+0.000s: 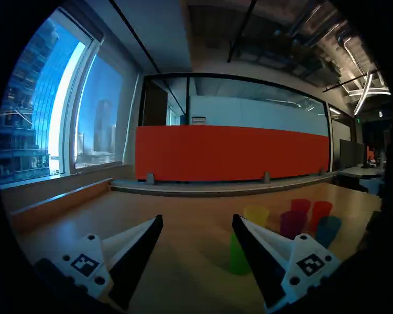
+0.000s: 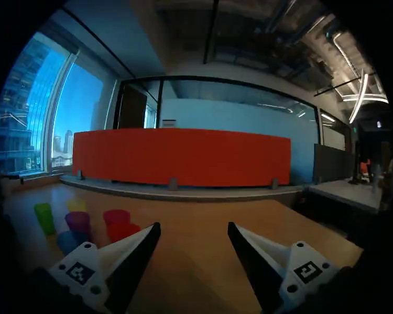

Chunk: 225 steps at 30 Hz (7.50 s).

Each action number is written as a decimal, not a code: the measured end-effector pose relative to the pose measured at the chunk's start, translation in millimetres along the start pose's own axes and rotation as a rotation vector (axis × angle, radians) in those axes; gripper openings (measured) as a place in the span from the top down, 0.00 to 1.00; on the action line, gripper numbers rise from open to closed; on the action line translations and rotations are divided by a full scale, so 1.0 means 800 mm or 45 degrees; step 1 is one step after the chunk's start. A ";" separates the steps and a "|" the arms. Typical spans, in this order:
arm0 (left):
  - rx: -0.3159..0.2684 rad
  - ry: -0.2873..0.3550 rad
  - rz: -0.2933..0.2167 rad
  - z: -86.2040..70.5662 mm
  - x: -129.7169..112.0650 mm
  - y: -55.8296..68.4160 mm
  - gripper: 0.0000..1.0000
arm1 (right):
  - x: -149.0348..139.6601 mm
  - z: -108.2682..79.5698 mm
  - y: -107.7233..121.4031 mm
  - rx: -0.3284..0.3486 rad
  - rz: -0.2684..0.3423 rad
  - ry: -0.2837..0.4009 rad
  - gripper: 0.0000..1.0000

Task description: Pour water

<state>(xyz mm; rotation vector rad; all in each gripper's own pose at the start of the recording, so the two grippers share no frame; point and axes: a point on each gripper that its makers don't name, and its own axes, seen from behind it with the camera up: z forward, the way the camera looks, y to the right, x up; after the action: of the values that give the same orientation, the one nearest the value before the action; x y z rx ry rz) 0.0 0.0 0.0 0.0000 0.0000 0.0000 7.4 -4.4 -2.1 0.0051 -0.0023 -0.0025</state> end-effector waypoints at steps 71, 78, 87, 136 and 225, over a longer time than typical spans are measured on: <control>-0.720 -0.063 0.020 0.014 0.197 0.113 0.01 | 0.225 -0.059 -0.173 0.797 -0.059 0.023 0.01; -0.749 -0.106 0.065 0.014 0.180 0.118 0.01 | 0.213 -0.064 -0.183 0.851 -0.081 -0.019 0.01; -0.769 -0.189 0.090 0.018 0.146 0.120 0.01 | 0.185 -0.068 -0.183 0.895 -0.128 -0.098 0.01; -0.821 -0.601 0.207 0.031 -0.058 0.117 0.01 | 0.007 -0.052 -0.215 1.024 -0.261 -0.459 0.01; -0.878 -0.812 0.236 0.083 -0.162 0.146 0.12 | -0.134 -0.019 -0.277 1.113 -0.294 -0.682 0.00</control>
<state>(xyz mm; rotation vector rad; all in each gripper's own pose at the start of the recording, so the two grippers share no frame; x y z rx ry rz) -129.3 116.7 66.7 -0.6895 -0.6377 0.1857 -100.5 -225.4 -18.6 0.8786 -0.5383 -0.2335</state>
